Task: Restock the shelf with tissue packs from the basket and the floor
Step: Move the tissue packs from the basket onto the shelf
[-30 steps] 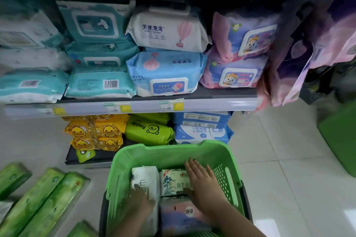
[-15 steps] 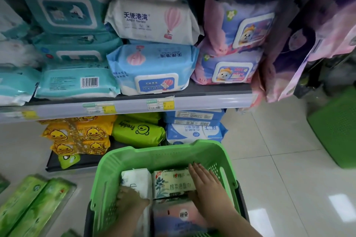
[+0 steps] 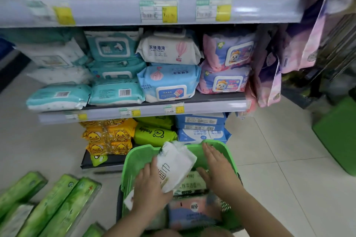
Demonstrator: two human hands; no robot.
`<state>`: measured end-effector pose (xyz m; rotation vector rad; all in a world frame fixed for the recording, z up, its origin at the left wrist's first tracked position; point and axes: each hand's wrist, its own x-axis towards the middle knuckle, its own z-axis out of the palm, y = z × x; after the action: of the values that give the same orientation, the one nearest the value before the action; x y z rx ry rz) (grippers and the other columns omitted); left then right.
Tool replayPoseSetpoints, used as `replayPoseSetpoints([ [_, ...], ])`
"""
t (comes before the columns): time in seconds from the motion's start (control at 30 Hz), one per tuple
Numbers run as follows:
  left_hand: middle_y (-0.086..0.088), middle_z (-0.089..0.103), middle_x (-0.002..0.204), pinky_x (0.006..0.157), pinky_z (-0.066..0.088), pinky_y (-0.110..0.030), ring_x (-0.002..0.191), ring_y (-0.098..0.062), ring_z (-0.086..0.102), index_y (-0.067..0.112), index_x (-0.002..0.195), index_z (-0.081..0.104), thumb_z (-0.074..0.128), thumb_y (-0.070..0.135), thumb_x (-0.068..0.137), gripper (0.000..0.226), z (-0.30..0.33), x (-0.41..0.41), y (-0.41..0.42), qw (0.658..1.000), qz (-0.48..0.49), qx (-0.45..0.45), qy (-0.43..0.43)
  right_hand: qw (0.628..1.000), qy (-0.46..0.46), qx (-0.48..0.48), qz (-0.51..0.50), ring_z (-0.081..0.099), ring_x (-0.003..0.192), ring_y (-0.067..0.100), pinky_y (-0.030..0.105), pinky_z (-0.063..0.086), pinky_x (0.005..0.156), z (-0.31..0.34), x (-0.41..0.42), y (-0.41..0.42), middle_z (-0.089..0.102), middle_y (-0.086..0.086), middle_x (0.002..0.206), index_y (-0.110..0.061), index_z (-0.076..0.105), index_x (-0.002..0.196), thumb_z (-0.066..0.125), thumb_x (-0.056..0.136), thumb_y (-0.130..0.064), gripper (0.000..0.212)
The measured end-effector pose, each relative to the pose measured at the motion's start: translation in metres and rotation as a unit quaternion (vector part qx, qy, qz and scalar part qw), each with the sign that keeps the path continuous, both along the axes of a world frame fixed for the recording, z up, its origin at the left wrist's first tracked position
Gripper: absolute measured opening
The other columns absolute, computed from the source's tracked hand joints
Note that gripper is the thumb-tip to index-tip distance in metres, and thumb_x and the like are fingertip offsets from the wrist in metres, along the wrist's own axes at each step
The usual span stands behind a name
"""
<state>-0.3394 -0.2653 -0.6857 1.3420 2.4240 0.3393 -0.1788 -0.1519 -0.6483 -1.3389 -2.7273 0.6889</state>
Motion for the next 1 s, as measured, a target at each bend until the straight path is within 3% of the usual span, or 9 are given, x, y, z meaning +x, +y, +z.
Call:
replayPoseSetpoints([
  [0.1,0.003,0.029,0.143,0.107,0.027,-0.031,0.130,-0.018,0.028,0.018,0.148,0.000,0.070,0.052,0.065,0.113,0.048,0.007,-0.014,0.996,-0.055,0.064,0.041,0.993,0.113,-0.032,-0.025,0.012,0.144,0.011,0.023,0.010,0.114,0.044,0.006,-0.010,0.014,-0.006,0.156,-0.022,0.002,0.149,0.042,0.095,-0.041,0.070],
  [0.2,-0.001,0.056,0.122,0.092,0.047,-0.034,0.110,-0.020,0.051,0.011,0.139,0.031,0.079,0.057,0.034,0.124,0.091,0.011,-0.028,0.977,-0.114,0.110,0.141,0.974,0.213,-0.059,-0.043,0.017,0.141,0.008,0.016,0.015,0.105,0.086,0.015,-0.019,0.023,-0.016,0.147,-0.024,0.010,0.149,0.042,0.095,-0.037,0.063],
  [0.4,-0.006,0.041,0.128,0.105,0.017,-0.039,0.115,-0.027,0.040,0.011,0.134,0.034,0.091,0.033,0.029,0.122,0.163,0.019,-0.028,0.884,-0.219,0.282,0.302,0.913,0.384,-0.118,-0.068,0.022,0.133,-0.005,0.014,0.015,0.110,0.166,0.024,-0.029,0.026,-0.020,0.143,-0.025,0.023,0.146,0.049,0.094,-0.031,0.058],
  [0.47,-0.005,0.041,0.129,0.105,0.018,-0.040,0.116,-0.027,0.040,0.015,0.136,0.028,0.087,0.025,0.040,0.114,0.185,0.019,-0.021,0.860,-0.216,0.323,0.330,0.896,0.420,-0.116,-0.079,0.025,0.132,-0.004,0.020,0.018,0.112,0.192,0.026,-0.029,0.028,-0.017,0.145,-0.028,0.025,0.145,0.054,0.090,-0.039,0.063],
  [0.57,-0.006,0.040,0.130,0.106,0.015,-0.039,0.116,-0.028,0.041,0.018,0.137,0.021,0.053,0.013,0.071,0.073,0.214,0.015,-0.008,0.799,-0.208,0.414,0.385,0.881,0.442,-0.144,-0.085,0.036,0.132,0.007,0.038,0.029,0.112,0.227,0.033,-0.027,0.036,-0.019,0.144,-0.041,0.028,0.142,0.059,0.059,-0.067,0.092],
  [0.63,-0.005,0.042,0.128,0.107,0.016,-0.038,0.116,-0.027,0.041,0.019,0.136,0.029,0.034,0.006,0.086,0.052,0.239,0.011,0.000,0.764,-0.209,0.447,0.416,0.853,0.471,-0.207,-0.090,0.046,0.124,0.014,0.046,0.036,0.107,0.246,0.033,-0.022,0.046,-0.018,0.134,-0.050,0.027,0.139,0.064,0.049,-0.066,0.099],
  [0.77,-0.003,0.044,0.128,0.107,0.020,-0.037,0.115,-0.024,0.045,0.020,0.127,0.042,0.020,0.013,0.101,0.035,0.283,0.000,0.016,0.695,-0.224,0.484,0.482,0.820,0.485,-0.300,-0.052,0.055,0.117,0.032,0.039,0.050,0.088,0.272,0.023,-0.003,0.052,0.003,0.137,-0.032,0.034,0.141,0.081,0.013,-0.067,0.140],
  [0.9,-0.003,0.042,0.132,0.109,0.017,-0.038,0.118,-0.023,0.043,0.021,0.130,0.040,0.019,0.010,0.100,0.039,0.307,-0.016,0.028,0.653,-0.241,0.489,0.525,0.740,0.551,-0.385,0.008,0.060,0.110,0.032,0.049,0.040,0.082,0.284,0.006,0.011,0.067,0.005,0.118,-0.030,0.051,0.126,0.072,0.056,-0.043,0.075],
  [1.0,-0.008,0.034,0.141,0.114,0.010,-0.038,0.133,-0.025,0.031,0.021,0.140,0.024,0.043,0.007,0.087,0.058,0.315,-0.038,0.034,0.668,-0.221,0.475,0.529,0.720,0.605,-0.339,0.018,0.063,0.108,0.031,0.044,0.046,0.079,0.287,-0.012,0.022,0.066,0.007,0.118,-0.023,0.049,0.128,0.061,0.070,-0.026,0.060],
])
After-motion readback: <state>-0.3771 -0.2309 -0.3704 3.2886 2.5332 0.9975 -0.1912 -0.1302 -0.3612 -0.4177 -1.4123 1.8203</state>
